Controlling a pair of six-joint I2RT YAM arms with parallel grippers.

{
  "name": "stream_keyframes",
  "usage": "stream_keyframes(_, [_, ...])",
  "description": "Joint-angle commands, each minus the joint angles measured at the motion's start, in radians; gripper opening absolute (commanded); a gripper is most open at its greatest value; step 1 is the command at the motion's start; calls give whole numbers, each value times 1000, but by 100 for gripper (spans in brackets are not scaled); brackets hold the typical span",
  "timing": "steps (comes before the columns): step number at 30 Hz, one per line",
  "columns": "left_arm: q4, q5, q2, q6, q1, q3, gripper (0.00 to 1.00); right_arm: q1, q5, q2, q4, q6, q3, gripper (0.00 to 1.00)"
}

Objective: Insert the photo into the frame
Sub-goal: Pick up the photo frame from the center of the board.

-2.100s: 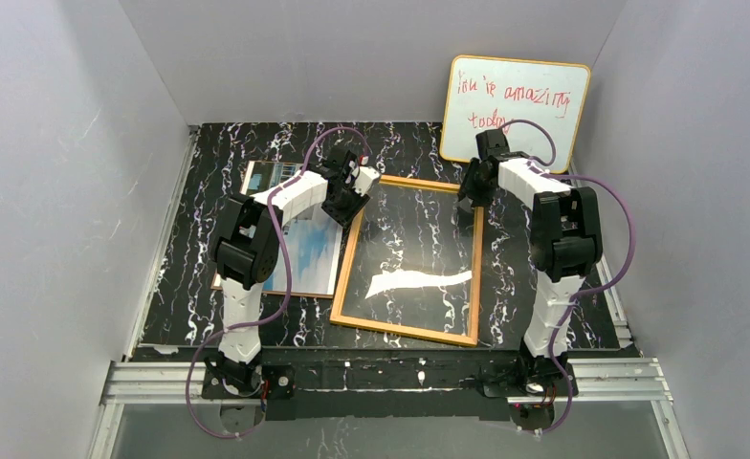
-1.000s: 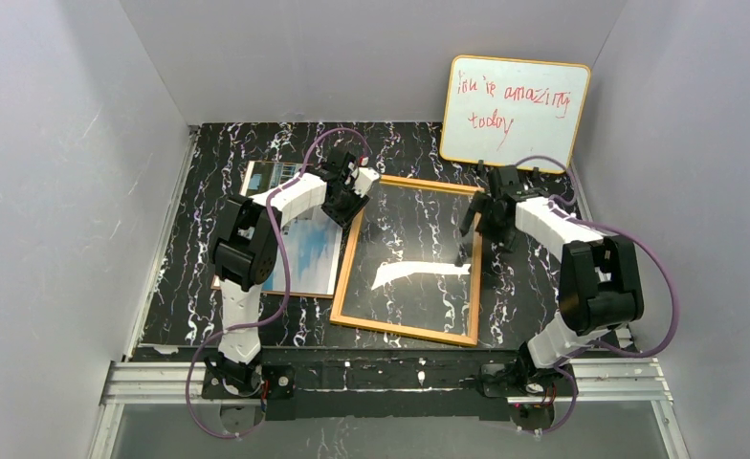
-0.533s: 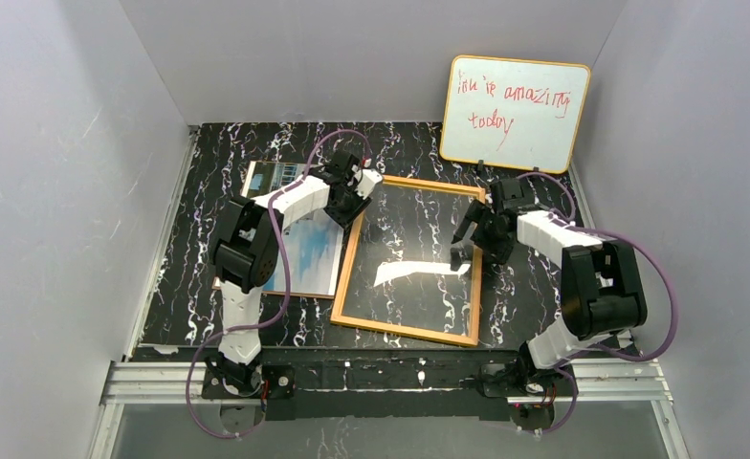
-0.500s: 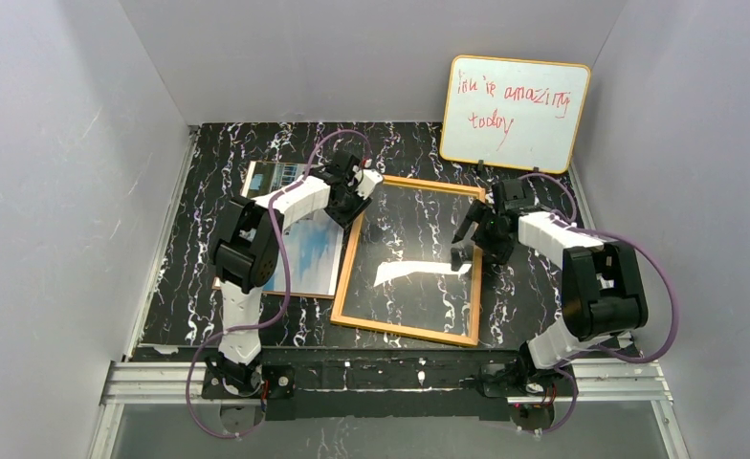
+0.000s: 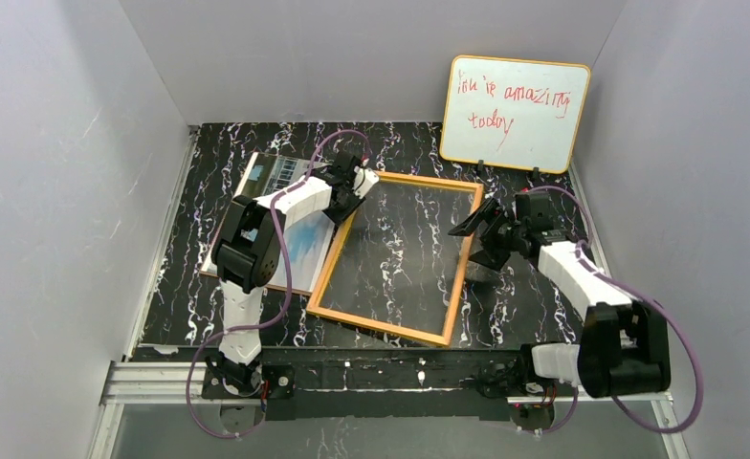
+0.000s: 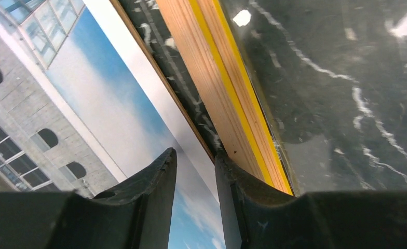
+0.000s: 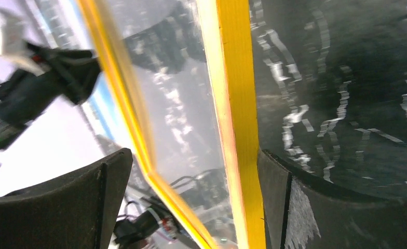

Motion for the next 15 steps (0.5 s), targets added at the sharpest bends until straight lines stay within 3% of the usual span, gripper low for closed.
stream_keyframes(1, [-109, 262, 114, -33, -85, -68, 34, 52, -506, -116, 583, 335, -47, 94])
stream_keyframes(11, [-129, 285, 107, -41, -85, -53, 34, 54, -518, -151, 986, 536, -153, 91])
stream_keyframes(15, [-134, 299, 99, -42, -85, -61, 34, 61, -497, -133, 1046, 561, -137, 90])
